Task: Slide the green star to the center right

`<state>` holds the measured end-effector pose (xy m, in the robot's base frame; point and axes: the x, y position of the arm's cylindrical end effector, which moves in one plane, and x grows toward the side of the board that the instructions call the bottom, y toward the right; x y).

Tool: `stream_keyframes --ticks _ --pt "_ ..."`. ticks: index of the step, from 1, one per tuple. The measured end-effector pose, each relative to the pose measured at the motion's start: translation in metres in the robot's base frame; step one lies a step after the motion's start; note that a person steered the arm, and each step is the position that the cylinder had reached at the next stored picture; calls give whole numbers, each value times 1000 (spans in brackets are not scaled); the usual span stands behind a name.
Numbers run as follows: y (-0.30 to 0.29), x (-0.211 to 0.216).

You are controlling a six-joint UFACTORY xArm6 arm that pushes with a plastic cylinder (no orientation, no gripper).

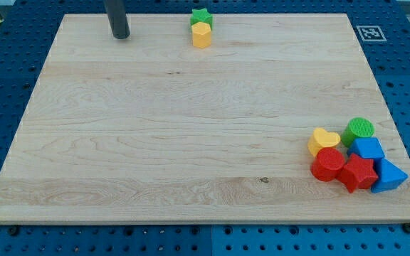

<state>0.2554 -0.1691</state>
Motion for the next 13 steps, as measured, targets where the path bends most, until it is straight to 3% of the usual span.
stream_keyframes --ticks 1,3,5,7,10,13 --pt "0 0" --pt "1 -46" --pt "84 -61" --pt "152 -54" --pt "221 31" --pt "240 -4"
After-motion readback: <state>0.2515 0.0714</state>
